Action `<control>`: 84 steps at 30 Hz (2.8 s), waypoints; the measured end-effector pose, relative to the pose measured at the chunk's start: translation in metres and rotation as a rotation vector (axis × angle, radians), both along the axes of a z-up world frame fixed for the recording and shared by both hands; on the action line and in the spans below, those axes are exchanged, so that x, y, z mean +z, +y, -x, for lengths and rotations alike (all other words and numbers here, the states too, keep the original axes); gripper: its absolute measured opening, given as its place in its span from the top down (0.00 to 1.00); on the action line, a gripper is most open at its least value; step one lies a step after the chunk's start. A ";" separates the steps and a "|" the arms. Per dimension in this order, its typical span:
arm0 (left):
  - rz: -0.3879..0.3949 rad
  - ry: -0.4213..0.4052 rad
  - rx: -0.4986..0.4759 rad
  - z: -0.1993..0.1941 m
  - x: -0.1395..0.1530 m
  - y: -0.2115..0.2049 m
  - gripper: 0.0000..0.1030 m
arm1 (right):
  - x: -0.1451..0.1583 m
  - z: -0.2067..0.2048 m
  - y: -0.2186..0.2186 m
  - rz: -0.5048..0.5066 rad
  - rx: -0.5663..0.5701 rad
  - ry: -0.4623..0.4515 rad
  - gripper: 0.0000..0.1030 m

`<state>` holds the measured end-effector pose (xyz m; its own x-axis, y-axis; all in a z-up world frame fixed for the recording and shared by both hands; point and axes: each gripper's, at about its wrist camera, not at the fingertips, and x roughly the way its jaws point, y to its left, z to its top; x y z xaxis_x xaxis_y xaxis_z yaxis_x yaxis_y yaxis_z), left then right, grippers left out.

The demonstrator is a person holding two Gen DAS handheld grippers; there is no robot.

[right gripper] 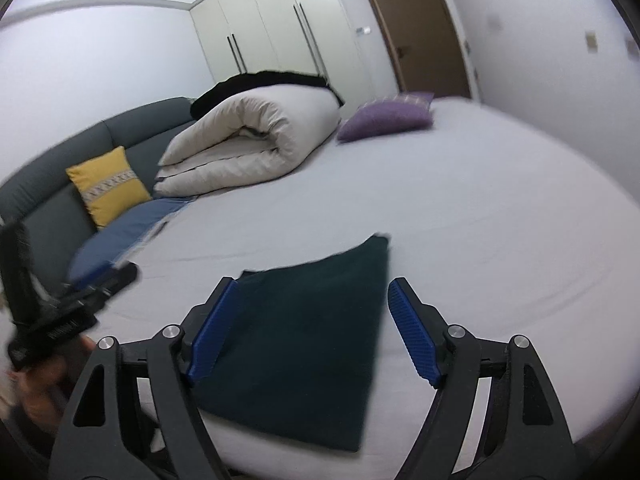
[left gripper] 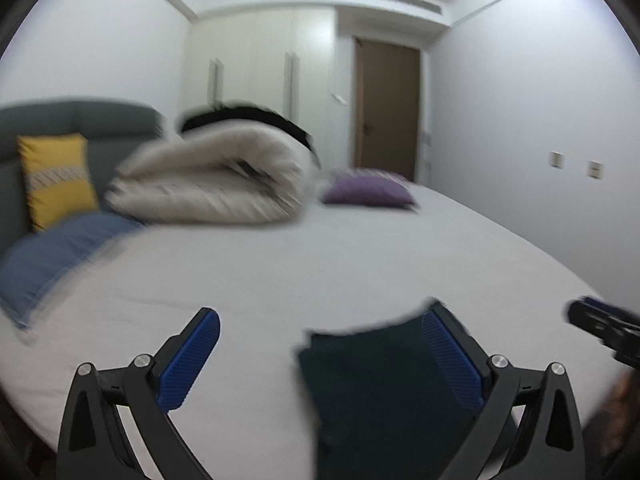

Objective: Fold small clothes

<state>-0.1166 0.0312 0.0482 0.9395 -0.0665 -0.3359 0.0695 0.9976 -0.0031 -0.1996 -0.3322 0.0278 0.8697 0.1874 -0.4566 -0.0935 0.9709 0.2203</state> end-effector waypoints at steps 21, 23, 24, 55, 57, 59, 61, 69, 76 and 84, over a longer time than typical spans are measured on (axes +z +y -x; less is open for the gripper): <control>-0.076 0.036 0.124 0.018 0.050 -0.003 0.00 | 0.153 0.113 0.011 0.121 -0.209 -0.348 0.00; -0.082 0.101 0.129 0.010 0.037 -0.005 0.00 | 0.154 0.108 0.013 0.107 -0.175 -0.303 0.00; -0.089 0.131 0.128 0.006 0.031 -0.006 0.00 | 0.150 0.105 0.014 0.100 -0.162 -0.291 0.00; -0.086 0.506 0.121 -0.021 -0.075 -0.007 0.00 | -0.006 0.015 0.015 0.138 -0.201 0.390 0.00; -0.084 0.510 0.120 -0.021 -0.075 -0.007 0.00 | -0.006 0.015 0.018 0.139 -0.191 0.392 0.00; -0.084 0.511 0.118 -0.021 -0.076 -0.007 0.00 | -0.008 0.010 0.021 0.141 -0.180 0.395 0.00; -0.083 0.512 0.116 -0.021 -0.076 -0.007 0.00 | -0.009 0.009 0.023 0.142 -0.173 0.399 0.00; -0.078 0.516 0.108 -0.021 -0.078 -0.009 0.00 | -0.014 0.005 0.033 0.152 -0.140 0.406 0.00; -0.076 0.516 0.107 -0.021 -0.078 -0.009 0.00 | -0.015 0.002 0.033 0.154 -0.131 0.406 0.00; -0.074 0.518 0.104 -0.021 -0.079 -0.011 0.00 | -0.015 0.000 0.031 0.153 -0.129 0.407 0.00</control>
